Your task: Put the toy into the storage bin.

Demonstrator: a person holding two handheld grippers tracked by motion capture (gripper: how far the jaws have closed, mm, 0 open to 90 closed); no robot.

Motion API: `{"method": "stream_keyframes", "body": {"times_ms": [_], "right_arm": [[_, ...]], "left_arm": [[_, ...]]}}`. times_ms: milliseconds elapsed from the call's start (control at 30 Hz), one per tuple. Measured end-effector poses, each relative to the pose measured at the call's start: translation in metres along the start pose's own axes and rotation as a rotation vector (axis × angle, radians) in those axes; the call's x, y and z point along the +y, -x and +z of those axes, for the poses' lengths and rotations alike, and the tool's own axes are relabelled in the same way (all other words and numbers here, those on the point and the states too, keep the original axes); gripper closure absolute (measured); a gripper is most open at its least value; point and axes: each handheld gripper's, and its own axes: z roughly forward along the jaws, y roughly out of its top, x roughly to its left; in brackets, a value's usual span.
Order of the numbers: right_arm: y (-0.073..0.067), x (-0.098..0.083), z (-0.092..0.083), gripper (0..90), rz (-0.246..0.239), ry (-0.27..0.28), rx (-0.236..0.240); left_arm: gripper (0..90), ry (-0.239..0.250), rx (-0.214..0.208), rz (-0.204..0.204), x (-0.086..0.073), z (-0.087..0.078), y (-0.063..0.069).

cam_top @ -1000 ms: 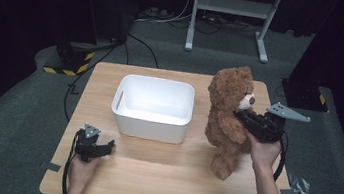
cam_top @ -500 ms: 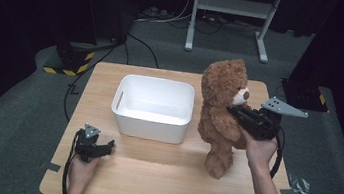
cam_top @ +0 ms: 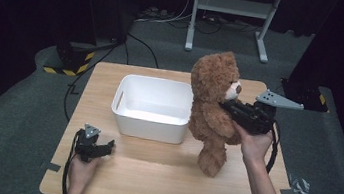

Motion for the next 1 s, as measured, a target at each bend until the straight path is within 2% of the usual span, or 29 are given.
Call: {"method": "stream_keyframes", "body": {"times_ms": [100, 367, 767, 867, 1000], "right_arm": [[-0.002, 0.007, 0.005, 82.7, 0.009, 0.002, 0.032], [-0.010, 0.019, 0.012, 82.7, -0.010, 0.007, 0.056], [-0.022, 0.032, 0.038, 82.7, -0.027, 0.017, 0.111], [-0.029, 0.036, 0.046, 82.7, -0.051, 0.010, 0.105], [-0.033, 0.039, 0.052, 82.6, -0.057, -0.003, 0.109]], "left_arm": [[21.7, 0.000, 0.000, 0.000, 0.000, 0.000, 0.000], [21.7, 0.000, 0.000, 0.000, 0.000, 0.000, 0.000], [21.7, -0.001, 0.000, -0.001, 0.000, 0.000, 0.000], [21.7, -0.001, 0.000, -0.001, 0.000, 0.000, 0.000], [21.6, -0.001, 0.000, -0.001, 0.000, 0.000, 0.000]]}}
